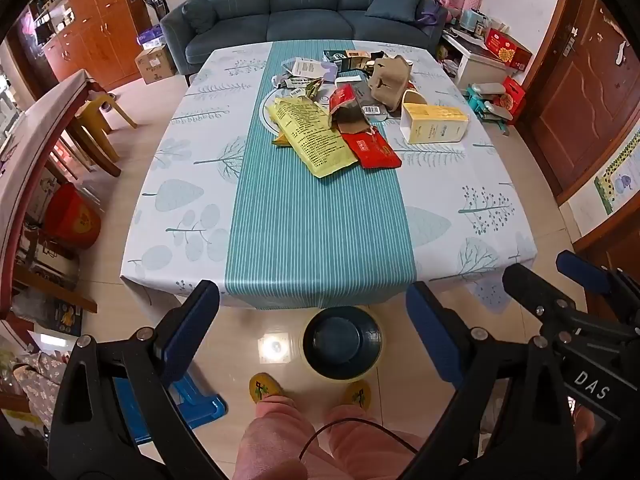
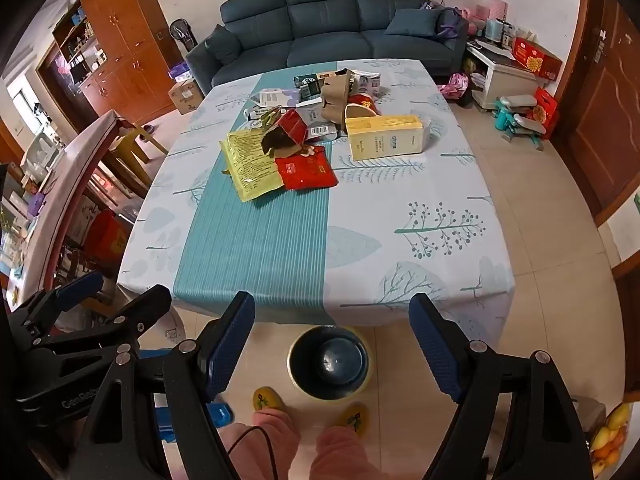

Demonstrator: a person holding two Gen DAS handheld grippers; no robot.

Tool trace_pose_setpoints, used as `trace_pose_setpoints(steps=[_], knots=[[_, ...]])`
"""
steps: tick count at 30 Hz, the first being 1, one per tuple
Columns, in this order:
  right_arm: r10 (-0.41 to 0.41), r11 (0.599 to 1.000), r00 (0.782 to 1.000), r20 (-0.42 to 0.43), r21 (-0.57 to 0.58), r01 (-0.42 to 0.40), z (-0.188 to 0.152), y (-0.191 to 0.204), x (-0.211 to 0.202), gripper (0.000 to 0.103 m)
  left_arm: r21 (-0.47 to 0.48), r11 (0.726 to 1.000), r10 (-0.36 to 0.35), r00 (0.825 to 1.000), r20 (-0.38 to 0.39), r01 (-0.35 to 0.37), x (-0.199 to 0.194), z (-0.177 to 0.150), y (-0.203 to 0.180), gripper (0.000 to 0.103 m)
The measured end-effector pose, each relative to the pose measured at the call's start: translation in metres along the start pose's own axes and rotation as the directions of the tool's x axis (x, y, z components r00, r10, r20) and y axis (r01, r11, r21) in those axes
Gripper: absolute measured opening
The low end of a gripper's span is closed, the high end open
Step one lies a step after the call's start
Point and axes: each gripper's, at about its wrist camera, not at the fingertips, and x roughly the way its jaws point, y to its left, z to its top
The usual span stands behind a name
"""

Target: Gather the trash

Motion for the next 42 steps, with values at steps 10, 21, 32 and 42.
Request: trace_pose_setpoints(steps=[10, 21, 32, 42], knots=[[0.001, 1.000, 1.000, 0.002, -0.001, -0.001, -0.003, -0.002, -0.002, 0.081, 0.001, 1.000, -0.013, 1.000, 0.003, 0.013, 0.000, -0.001, 0.000, 0.093], [0.005, 1.000, 1.000, 0.004, -0.001, -0.005, -0.005, -0.002, -0.002, 0.081, 0.001, 1.000, -0.016, 1.000, -0.005, 0.016, -0.005, -0.005, -0.004, 0.093], [0.013, 1.000, 1.000, 0.022, -0.018, -0.012, -0.002, 0.005, 0.000, 0.081, -0.019, 1.000, -0.010, 1.000, -0.006, 0.010, -0.001, -0.004, 0.003, 0.093], [0.020, 0.999, 0.999, 0.036, -0.041, -0.018, 0.001, 0.012, -0.005, 0.081, -0.038, 0.999, -0.004, 1.000, 0.005, 0.004, -0.004, -0.005, 0.007, 0.093]])
